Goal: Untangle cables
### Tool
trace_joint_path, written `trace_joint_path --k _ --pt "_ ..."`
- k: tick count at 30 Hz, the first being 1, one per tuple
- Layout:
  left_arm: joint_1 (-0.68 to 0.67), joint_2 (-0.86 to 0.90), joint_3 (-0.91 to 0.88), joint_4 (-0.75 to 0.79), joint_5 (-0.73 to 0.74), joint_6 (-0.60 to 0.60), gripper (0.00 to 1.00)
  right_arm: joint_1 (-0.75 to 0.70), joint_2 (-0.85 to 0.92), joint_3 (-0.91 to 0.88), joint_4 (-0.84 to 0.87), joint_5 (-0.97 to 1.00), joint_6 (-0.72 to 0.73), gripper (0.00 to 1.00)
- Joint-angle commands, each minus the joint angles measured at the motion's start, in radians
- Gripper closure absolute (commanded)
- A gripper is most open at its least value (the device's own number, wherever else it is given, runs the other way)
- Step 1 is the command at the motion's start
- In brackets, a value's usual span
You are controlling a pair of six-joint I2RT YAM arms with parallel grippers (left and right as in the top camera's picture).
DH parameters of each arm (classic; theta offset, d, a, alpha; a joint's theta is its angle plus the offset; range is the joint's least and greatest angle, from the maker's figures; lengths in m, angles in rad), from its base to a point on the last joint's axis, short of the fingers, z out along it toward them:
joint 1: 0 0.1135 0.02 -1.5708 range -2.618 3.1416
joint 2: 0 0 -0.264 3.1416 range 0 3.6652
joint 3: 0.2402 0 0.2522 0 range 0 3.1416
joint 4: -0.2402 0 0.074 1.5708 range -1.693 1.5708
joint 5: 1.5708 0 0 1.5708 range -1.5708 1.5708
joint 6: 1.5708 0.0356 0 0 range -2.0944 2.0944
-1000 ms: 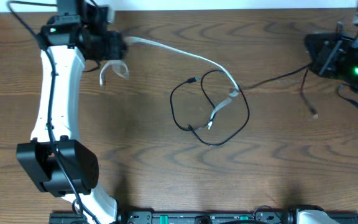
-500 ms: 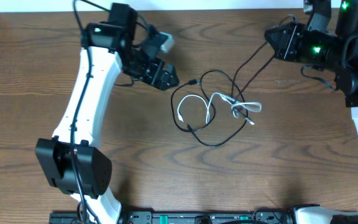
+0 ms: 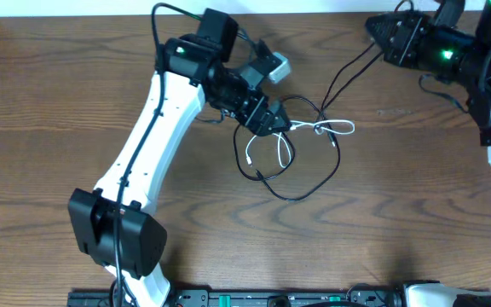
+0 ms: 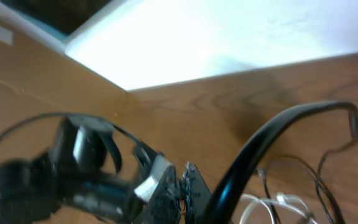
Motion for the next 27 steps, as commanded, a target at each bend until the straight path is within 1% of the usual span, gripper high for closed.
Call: trace_joint_path --k 1,4,5,7,13,19,23,25,26,27 --pt "-0.015 0.012 0.001 0.056 0.031 -0.054 0.15 -0.029 -0.006 0.019 0.096 -0.073 0.102 0.99" --pt "-0.013 0.012 0.001 0.166 0.031 -0.228 0.15 -0.037 -0.006 0.019 0.203 -0.108 0.185 0.99" --pt "-0.013 0.012 0.001 0.214 0.032 -0.308 0.15 -0.037 -0.006 0.019 0.226 -0.108 0.208 0.99" --pt "-0.020 0.012 0.001 0.279 0.032 -0.388 0.14 -0.037 -0.006 0.019 0.266 -0.109 0.235 0.99" --pt "-0.072 0.012 0.001 0.384 0.030 -0.392 0.14 -0.039 -0.006 0.019 0.286 -0.143 0.237 0.99" --pt "-0.106 0.012 -0.005 0.482 -0.010 -0.389 0.15 -0.039 -0.006 0.019 0.288 -0.156 0.236 0.99" --pt "-0.130 0.012 -0.005 0.523 -0.010 -0.388 0.15 -0.039 -0.006 0.019 0.288 -0.156 0.236 0.99" --pt "-0.141 0.013 -0.007 0.535 -0.011 -0.383 0.20 -0.039 -0.006 0.019 0.291 -0.164 0.237 0.99" --pt "-0.149 0.015 -0.012 0.541 -0.019 -0.372 0.27 -0.039 -0.006 0.019 0.298 -0.176 0.237 0.99" --pt "-0.154 0.017 -0.016 0.542 -0.035 -0.372 0.31 -0.039 -0.006 0.019 0.314 -0.197 0.237 0.99"
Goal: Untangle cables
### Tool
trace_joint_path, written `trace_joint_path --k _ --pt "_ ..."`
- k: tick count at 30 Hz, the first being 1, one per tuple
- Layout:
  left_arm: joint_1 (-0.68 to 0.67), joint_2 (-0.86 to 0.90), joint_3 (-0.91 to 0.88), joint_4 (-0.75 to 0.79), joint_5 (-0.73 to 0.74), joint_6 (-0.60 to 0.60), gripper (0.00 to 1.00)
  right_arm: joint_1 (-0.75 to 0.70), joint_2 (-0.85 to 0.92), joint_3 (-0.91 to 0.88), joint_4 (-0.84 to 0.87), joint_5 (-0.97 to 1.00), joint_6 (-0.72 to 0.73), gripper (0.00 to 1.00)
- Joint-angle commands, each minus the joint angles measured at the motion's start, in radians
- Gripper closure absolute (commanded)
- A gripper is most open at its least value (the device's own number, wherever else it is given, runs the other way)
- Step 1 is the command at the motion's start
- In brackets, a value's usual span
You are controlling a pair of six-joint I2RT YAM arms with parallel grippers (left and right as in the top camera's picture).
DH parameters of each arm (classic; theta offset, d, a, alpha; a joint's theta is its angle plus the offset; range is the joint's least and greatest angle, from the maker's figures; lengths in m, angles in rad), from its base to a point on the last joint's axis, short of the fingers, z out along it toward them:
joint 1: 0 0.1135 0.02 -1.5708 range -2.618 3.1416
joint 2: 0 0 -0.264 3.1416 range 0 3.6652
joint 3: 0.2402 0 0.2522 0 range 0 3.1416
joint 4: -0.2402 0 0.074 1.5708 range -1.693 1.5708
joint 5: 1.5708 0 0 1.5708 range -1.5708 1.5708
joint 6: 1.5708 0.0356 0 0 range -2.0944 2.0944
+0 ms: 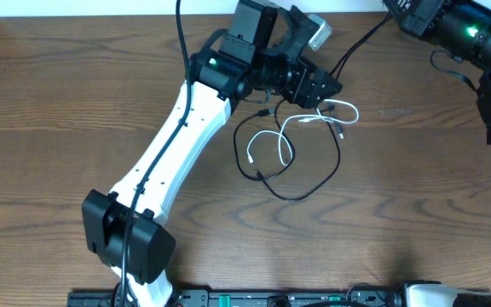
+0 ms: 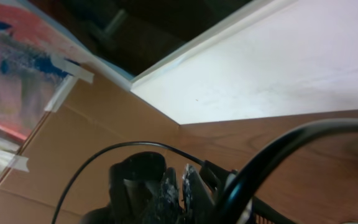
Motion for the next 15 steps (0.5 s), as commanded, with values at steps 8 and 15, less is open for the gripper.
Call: trace_joint_path --k 8,15 --pt "-0.027 0.019 -0.098 0.012 -0.374 -0.085 0.48 -0.007 -0.010 0.019 0.420 -0.223 0.211 0.99" --pt "0.003 0.019 -0.145 0.006 -0.600 -0.156 0.48 -0.053 -0.013 0.019 0.451 -0.220 0.248 0.99"
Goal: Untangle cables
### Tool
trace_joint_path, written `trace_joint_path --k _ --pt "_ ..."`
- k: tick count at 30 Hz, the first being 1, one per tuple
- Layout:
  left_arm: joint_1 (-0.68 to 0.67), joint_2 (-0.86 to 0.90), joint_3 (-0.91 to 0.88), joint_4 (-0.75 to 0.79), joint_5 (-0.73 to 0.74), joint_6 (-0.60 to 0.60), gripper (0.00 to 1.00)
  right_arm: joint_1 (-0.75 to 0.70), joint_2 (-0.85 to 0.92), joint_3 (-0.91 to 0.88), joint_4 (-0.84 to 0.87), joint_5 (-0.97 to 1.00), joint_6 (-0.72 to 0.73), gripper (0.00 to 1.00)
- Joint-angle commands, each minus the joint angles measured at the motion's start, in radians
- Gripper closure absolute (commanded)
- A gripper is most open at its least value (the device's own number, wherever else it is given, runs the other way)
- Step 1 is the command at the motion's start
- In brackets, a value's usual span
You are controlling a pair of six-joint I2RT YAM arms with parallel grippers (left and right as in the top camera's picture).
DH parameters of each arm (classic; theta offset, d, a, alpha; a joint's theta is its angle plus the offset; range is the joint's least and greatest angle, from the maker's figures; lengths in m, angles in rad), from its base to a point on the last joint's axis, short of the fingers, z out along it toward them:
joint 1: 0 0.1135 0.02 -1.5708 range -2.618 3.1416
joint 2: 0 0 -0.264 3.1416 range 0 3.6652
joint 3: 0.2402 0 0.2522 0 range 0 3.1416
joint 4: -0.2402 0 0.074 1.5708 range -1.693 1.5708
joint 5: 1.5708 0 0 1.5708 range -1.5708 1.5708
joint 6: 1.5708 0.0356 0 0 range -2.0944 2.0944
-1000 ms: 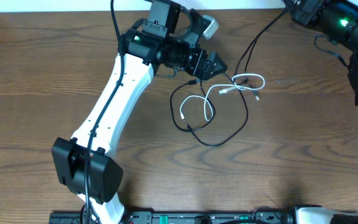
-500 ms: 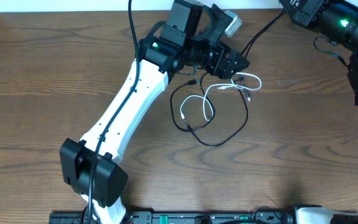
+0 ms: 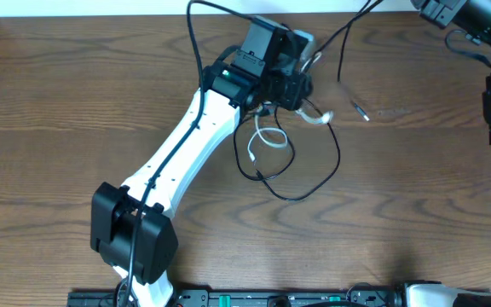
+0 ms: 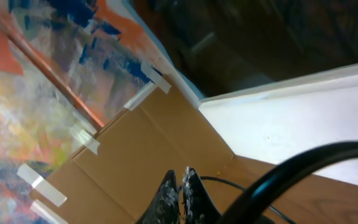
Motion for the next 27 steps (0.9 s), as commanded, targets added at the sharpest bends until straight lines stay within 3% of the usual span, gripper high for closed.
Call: trace_joint_path --k 1,8,18,27 --pt "0.025 0.013 -0.023 0.000 -0.154 -0.042 0.48 -0.043 -0.011 0.015 0.002 -0.010 0.044 0.99" --pt "0.068 0.013 -0.056 -0.030 -0.234 -0.090 0.48 -0.120 -0.011 0.015 -0.053 0.064 0.014 0.99" --pt "0.088 0.002 -0.056 -0.108 -0.237 -0.082 0.48 -0.178 0.002 0.015 -0.433 0.579 -0.383 0.99" --pt "0.088 -0.064 -0.056 -0.127 -0.301 -0.082 0.47 -0.388 0.123 0.035 -0.423 0.608 -0.458 0.99"
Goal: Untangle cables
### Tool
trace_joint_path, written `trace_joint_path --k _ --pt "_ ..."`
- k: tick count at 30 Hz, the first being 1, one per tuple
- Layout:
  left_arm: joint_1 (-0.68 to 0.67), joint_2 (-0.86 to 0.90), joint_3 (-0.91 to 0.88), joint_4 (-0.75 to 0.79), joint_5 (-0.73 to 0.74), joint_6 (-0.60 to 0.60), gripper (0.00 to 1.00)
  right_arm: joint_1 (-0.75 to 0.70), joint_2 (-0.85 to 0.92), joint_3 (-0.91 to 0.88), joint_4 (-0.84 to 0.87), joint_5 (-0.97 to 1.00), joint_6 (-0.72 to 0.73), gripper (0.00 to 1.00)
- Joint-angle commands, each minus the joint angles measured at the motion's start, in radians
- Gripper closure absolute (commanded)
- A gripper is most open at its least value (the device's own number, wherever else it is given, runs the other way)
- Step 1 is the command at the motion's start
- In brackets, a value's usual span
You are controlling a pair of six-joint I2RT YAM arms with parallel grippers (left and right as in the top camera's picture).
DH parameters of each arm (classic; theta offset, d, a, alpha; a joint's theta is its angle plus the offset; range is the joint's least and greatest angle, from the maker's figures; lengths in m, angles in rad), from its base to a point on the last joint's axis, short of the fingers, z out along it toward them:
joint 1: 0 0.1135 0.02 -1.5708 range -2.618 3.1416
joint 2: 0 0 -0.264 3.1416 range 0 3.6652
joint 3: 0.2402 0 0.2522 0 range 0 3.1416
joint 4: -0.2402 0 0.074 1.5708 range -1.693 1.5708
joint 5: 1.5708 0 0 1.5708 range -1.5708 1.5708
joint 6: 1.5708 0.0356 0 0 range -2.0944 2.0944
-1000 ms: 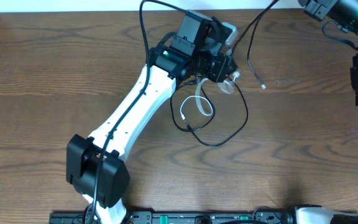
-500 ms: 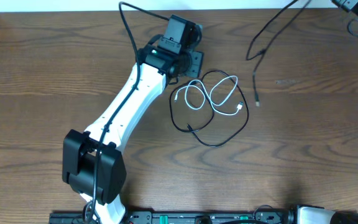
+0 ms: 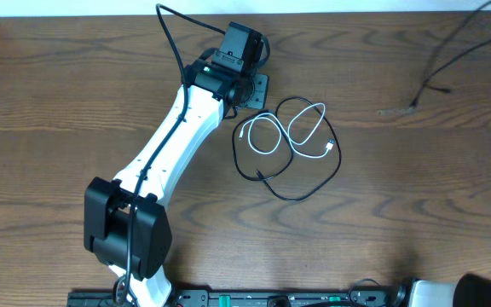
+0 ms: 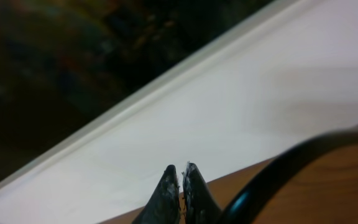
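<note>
A white cable (image 3: pixel 290 130) lies in two loops on the wooden table (image 3: pixel 58 102). A thin black cable (image 3: pixel 298 196) loops around and under it. My left gripper (image 3: pixel 257 89) sits just left of the loops, jaws apart, touching neither cable. A second black cable (image 3: pixel 434 78) hangs off the table at the right, running up out of the top right corner. My right gripper (image 4: pixel 179 169) is out of the overhead view. Its fingertips are pressed together high above the table's far edge; the grip itself is not visible.
A thick black hose (image 4: pixel 291 171) of my right arm crosses the right wrist view. A white board (image 4: pixel 260 106) stands behind the table's far edge. My left arm (image 3: pixel 173 149) stretches diagonally from its base (image 3: pixel 126 243) at the lower left.
My left gripper has let go of the white cable, which now lies spread in two loops. The right gripper has left the overhead view, and the hanging black cable has moved right, apart from the others.
First my left gripper was down in the tangle while the right held a black cable at the back right. Then the left gripper was at the back with the white cable, and the right gripper further off. Now the pulled cable hangs apart.
</note>
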Motion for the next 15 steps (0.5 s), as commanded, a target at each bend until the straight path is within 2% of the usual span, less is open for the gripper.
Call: trace_joint_path --k 1,8,15 --pt "0.003 -0.076 -0.005 -0.013 -0.058 0.000 0.47 -0.085 0.086 0.047 0.000 0.045 -0.085 0.99" --pt "0.003 -0.151 -0.005 -0.036 -0.059 0.003 0.42 -0.189 0.270 0.143 0.068 -0.002 -0.143 0.99" --pt "0.003 -0.157 -0.005 -0.058 -0.059 0.003 0.37 -0.200 0.438 0.143 0.138 0.135 -0.151 0.99"
